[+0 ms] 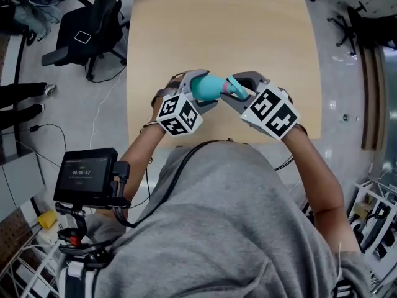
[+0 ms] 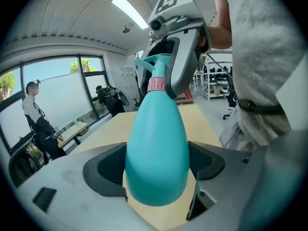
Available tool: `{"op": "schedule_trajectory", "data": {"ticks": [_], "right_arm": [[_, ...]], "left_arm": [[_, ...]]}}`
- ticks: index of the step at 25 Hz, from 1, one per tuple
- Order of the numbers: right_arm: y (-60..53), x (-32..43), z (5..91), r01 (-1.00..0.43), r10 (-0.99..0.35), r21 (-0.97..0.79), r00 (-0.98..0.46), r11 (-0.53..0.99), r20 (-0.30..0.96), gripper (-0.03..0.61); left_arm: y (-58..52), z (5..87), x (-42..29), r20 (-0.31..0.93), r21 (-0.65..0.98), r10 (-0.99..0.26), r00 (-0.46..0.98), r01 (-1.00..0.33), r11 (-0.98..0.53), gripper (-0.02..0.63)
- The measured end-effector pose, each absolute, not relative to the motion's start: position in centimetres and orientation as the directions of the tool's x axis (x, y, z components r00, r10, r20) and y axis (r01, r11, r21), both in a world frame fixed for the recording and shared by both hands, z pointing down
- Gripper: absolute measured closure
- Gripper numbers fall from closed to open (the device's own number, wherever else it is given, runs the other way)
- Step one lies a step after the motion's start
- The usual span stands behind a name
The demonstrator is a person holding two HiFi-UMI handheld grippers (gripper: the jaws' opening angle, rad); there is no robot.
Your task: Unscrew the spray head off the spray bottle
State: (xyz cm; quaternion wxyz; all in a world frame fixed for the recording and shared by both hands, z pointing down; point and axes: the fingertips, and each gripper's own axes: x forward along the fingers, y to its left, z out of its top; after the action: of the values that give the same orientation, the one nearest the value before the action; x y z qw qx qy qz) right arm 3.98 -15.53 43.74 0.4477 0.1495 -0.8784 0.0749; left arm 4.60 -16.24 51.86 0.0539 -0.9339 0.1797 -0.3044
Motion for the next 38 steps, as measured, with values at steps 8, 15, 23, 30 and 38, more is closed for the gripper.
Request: {"op": "schedule_trajectory", "data": {"ticks": [8, 15, 23, 30, 38], "right_arm": [[-11.7, 3.9, 43.2, 0.232, -0.075, 0.221, -0.511, 0.947, 0.856, 0.434], [-10.8, 6.4, 44.8, 0.763, -0.193, 0.423, -0.379, 0.488, 0.905, 0.434], [-12.1, 5.9, 44.4, 0.776, -0.285, 0.531, -0.452, 0.34, 0.845, 0.439], [-11.6, 5.8, 44.0, 0.776, -0.265, 0.528, -0.459, 0.345, 0.848, 0.442], [-11.8, 6.2, 43.3, 0.777, -0.266, 0.52, -0.449, 0.355, 0.853, 0.44]], "left_arm": [[-13.4, 50.8, 5.0, 0.5, -0.12, -0.178, 0.847, -0.136, -0.983, 0.233], [-11.3, 50.8, 5.4, 0.416, 0.014, -0.075, 0.906, -0.089, -0.996, 0.238], [-12.3, 49.8, 5.3, 0.336, 0.105, -0.104, 0.936, -0.147, -0.984, 0.241], [-11.9, 49.6, 5.5, 0.31, 0.131, -0.094, 0.946, -0.14, -0.981, 0.242], [-12.0, 48.8, 5.7, 0.275, 0.126, -0.119, 0.954, -0.158, -0.979, 0.242]]}}
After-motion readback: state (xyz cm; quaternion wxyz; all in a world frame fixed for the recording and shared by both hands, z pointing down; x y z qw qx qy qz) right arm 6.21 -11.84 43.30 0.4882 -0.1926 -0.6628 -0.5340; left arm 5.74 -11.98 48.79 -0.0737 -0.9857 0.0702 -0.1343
